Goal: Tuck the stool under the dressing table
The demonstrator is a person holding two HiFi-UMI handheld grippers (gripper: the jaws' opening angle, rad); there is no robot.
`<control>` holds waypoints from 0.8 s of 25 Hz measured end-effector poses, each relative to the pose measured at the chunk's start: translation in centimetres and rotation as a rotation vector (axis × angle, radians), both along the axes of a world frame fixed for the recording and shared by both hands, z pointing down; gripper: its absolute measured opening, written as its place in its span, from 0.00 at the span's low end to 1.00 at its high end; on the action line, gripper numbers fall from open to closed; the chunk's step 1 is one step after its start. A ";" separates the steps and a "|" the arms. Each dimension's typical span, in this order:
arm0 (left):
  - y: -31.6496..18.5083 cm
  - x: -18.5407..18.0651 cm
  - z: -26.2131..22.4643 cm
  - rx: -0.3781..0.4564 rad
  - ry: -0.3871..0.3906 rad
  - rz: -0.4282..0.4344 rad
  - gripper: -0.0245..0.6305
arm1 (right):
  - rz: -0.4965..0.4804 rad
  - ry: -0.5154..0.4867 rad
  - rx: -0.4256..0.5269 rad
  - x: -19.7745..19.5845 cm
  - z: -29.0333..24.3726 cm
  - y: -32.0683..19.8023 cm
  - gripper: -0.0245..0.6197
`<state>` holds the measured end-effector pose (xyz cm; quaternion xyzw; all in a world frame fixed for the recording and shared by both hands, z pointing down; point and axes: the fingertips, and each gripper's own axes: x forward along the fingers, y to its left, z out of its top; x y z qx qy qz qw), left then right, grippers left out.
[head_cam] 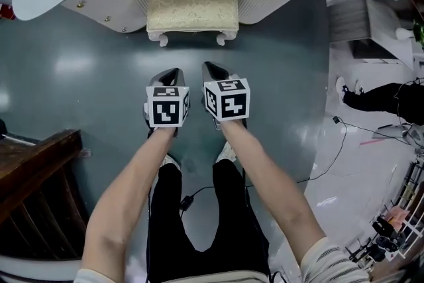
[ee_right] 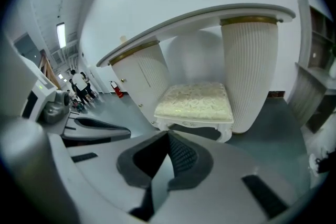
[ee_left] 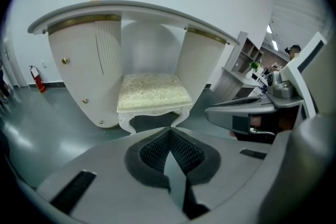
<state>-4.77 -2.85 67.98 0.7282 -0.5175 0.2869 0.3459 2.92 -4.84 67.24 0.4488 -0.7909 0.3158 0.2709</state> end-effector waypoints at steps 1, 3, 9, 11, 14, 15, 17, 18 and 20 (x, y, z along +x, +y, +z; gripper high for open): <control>0.7 0.3 -0.3 0.001 0.003 0.002 0.05 | -0.016 0.000 0.003 0.0 -0.4 0.8 0.06; 2.1 1.0 -0.9 0.001 0.013 0.013 0.05 | -0.040 -0.012 0.012 0.1 -1.5 2.4 0.06; 5.7 2.4 -3.5 0.035 0.025 0.058 0.05 | -0.050 -0.046 0.039 1.3 -3.9 6.6 0.06; 7.0 2.5 -4.5 0.047 0.038 0.049 0.05 | 0.018 -0.094 0.031 1.9 -4.9 7.6 0.06; 8.8 2.5 -6.5 0.060 0.041 0.035 0.05 | 0.047 -0.156 0.064 2.2 -8.0 9.0 0.06; 9.3 2.5 -7.3 0.066 0.036 0.039 0.05 | 0.035 -0.157 0.091 2.2 -9.3 9.3 0.06; 10.1 2.2 -9.0 0.092 0.021 0.052 0.05 | 0.011 -0.139 0.144 2.1 -11.6 10.0 0.06; 10.4 2.0 -10.0 0.109 0.016 0.056 0.05 | -0.002 -0.130 0.166 2.0 -12.8 10.3 0.06; 11.1 1.6 -12.0 0.135 0.024 0.045 0.05 | -0.023 -0.122 0.196 1.8 -15.0 11.2 0.06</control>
